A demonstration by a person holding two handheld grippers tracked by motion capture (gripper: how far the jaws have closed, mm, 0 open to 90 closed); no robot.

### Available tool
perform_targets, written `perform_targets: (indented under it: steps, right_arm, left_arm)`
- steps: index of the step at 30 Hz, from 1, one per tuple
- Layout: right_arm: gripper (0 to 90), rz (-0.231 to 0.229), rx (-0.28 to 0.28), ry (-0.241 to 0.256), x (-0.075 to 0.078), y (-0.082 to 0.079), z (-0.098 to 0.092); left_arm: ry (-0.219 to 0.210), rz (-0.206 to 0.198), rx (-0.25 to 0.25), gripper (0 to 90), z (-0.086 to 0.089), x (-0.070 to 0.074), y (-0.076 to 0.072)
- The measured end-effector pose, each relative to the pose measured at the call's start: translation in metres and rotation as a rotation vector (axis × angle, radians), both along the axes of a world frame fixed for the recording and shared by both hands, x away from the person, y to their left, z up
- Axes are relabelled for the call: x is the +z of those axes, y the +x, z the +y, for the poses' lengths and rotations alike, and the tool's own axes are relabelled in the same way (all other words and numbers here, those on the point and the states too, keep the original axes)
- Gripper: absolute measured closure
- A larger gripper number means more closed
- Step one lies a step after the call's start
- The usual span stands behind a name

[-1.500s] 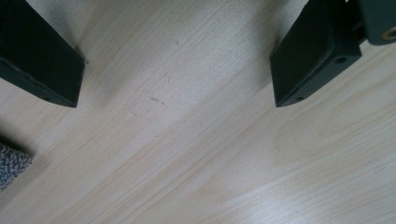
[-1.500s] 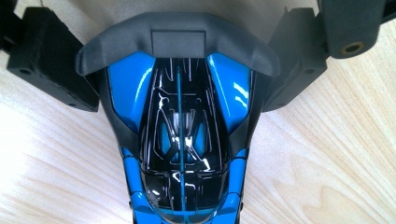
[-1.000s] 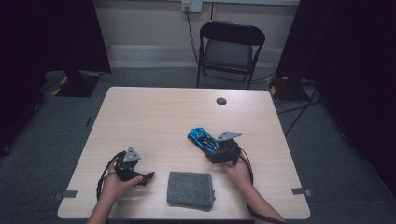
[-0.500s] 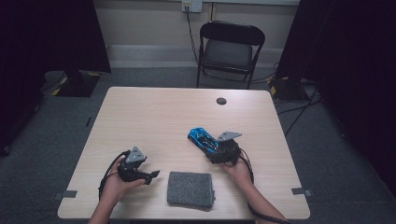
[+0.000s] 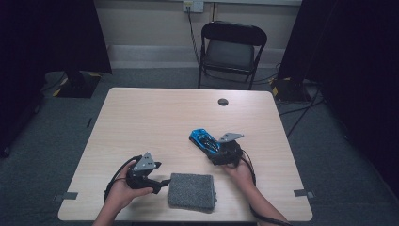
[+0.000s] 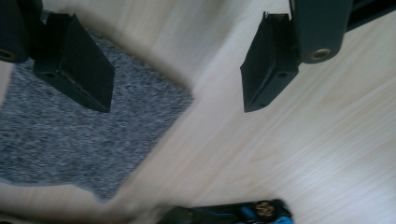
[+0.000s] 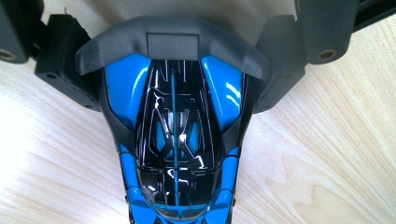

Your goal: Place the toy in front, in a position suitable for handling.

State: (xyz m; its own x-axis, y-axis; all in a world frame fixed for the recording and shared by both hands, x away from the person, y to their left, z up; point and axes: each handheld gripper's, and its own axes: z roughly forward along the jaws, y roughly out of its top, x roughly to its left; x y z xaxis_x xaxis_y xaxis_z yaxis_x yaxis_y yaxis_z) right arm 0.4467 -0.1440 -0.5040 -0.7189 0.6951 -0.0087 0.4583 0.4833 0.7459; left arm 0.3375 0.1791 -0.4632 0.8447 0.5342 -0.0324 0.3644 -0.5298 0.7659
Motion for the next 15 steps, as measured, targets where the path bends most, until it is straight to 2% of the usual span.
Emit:
perform_targets:
  steps: [1, 2, 9, 12, 15]
  right_arm:
    - [24.0, 0.001, 0.0, 0.001, 0.0, 0.0, 0.0]
    - [24.0, 0.001, 0.0, 0.001, 0.0, 0.0, 0.0]
    - [23.9, 0.001, 0.0, 0.001, 0.0, 0.0, 0.0]
    - [24.0, 0.002, 0.0, 0.001, 0.0, 0.0, 0.0]
    - [24.0, 0.002, 0.0, 0.001, 0.0, 0.0, 0.0]
  left_arm:
    - [-0.001, -0.002, -0.033, 28.5, -0.004, 0.0, -0.002]
    - [-0.001, -0.002, -0.033, 29.6, -0.004, 0.0, -0.002]
    - [-0.003, 0.032, -0.158, 38.2, -0.021, -0.004, -0.007]
    - [-0.015, 0.042, -0.151, 38.5, -0.025, -0.006, -0.006]
    - [-0.019, 0.032, -0.157, 38.9, -0.028, -0.007, -0.005]
